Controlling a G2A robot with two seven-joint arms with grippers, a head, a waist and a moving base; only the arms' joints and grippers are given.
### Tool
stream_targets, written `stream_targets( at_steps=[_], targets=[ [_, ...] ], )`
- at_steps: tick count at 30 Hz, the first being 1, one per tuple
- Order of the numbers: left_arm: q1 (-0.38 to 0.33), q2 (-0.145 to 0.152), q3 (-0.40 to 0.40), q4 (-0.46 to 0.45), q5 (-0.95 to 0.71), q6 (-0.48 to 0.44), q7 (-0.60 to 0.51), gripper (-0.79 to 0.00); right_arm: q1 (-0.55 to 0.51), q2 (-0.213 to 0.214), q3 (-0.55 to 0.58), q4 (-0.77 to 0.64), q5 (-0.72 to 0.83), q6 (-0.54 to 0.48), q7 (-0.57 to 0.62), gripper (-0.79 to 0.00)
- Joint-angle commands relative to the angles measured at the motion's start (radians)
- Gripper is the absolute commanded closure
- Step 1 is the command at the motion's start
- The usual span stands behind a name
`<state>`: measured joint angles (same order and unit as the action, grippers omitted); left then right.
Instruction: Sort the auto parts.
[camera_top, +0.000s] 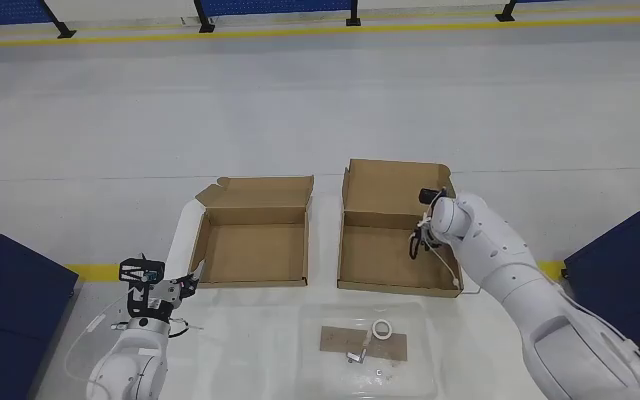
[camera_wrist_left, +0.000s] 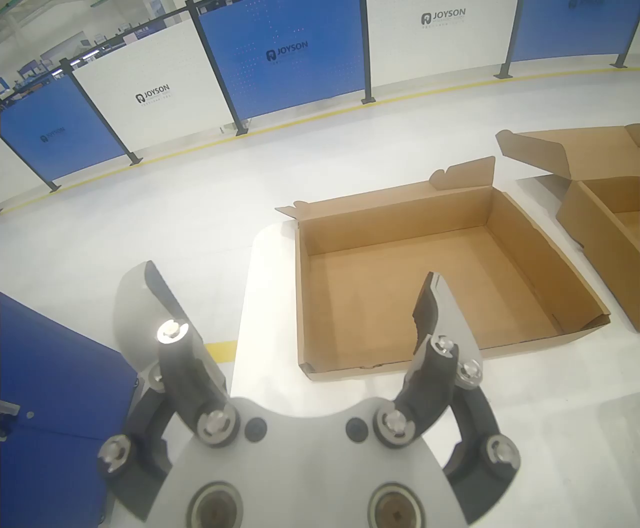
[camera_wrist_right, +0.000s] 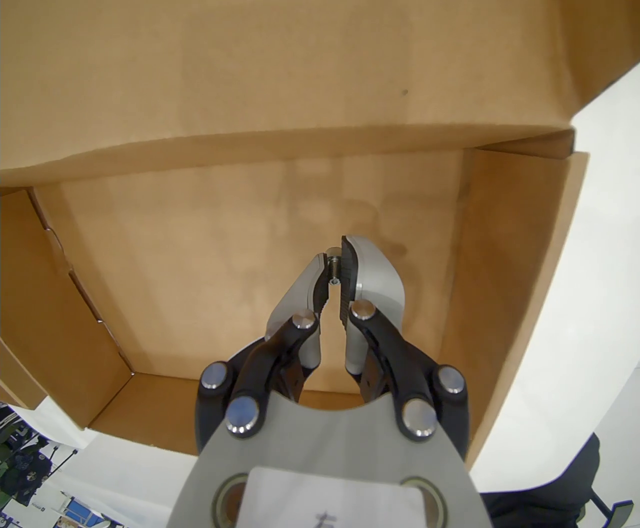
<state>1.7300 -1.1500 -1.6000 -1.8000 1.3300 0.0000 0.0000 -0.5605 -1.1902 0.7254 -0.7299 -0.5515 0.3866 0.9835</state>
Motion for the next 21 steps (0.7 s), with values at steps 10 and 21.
stream_targets(
  at_steps=[10,21],
  targets=[
    [0.0,0.0,0.0,0.0,0.0,0.0,0.0,-0.785,0.0,-0.017,0.005,0.028,-0.011,0.007,-0.02,0.0],
    [0.0,0.0,0.0,0.0,0.0,0.0,0.0,-0.785,0.003,-0.022,0.024,0.03,-0.022,-0.005,-0.015,-0.32]
  ],
)
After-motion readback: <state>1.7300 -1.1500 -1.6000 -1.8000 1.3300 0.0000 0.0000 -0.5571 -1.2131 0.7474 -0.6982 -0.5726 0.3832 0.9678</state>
